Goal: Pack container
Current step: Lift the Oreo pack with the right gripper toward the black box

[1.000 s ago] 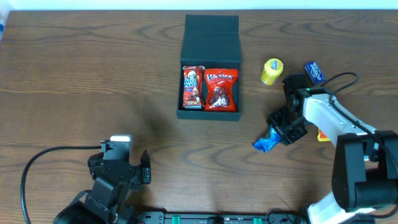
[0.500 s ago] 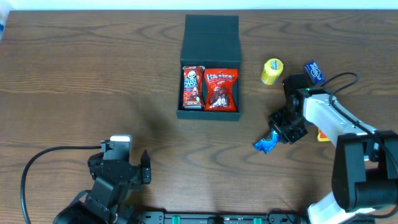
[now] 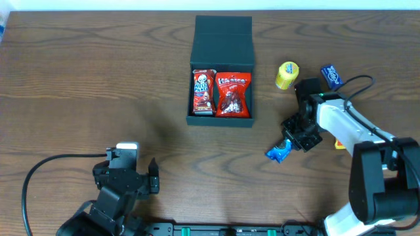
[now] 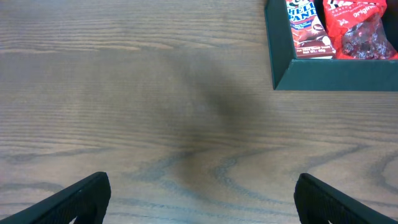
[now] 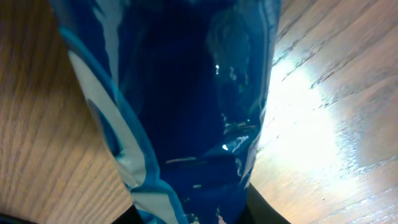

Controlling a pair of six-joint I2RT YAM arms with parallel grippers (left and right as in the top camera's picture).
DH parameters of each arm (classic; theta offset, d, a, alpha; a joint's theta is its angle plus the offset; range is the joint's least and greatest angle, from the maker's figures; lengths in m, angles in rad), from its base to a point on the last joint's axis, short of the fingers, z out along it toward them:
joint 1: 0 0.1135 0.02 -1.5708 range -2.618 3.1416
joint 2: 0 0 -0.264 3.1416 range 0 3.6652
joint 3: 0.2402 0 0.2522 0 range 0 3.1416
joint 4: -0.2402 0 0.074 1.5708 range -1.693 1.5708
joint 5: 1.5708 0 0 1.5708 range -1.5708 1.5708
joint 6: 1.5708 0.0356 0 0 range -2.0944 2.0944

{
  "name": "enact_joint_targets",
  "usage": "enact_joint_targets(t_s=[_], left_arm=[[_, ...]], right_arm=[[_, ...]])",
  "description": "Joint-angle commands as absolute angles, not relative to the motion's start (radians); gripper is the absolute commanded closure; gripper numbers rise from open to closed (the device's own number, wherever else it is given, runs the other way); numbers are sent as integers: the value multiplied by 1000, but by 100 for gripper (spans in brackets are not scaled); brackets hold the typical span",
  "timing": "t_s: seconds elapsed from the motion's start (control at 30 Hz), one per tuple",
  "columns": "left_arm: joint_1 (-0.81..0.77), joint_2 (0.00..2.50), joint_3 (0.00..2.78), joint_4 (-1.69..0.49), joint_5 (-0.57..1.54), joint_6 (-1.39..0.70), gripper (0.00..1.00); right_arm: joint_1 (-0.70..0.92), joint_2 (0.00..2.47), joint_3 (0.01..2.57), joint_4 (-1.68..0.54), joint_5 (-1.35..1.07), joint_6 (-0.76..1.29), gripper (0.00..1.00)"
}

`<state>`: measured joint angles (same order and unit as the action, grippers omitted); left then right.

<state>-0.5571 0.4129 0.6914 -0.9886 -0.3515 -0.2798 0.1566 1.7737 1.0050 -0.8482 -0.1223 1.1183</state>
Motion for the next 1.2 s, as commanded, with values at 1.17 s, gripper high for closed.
enact_joint_targets(t_s=[1.17], left_arm=[[-551,408,683,-991,-369,-266,5]], right_arm=[[513,1637,1555,-1146,-107,717,73]])
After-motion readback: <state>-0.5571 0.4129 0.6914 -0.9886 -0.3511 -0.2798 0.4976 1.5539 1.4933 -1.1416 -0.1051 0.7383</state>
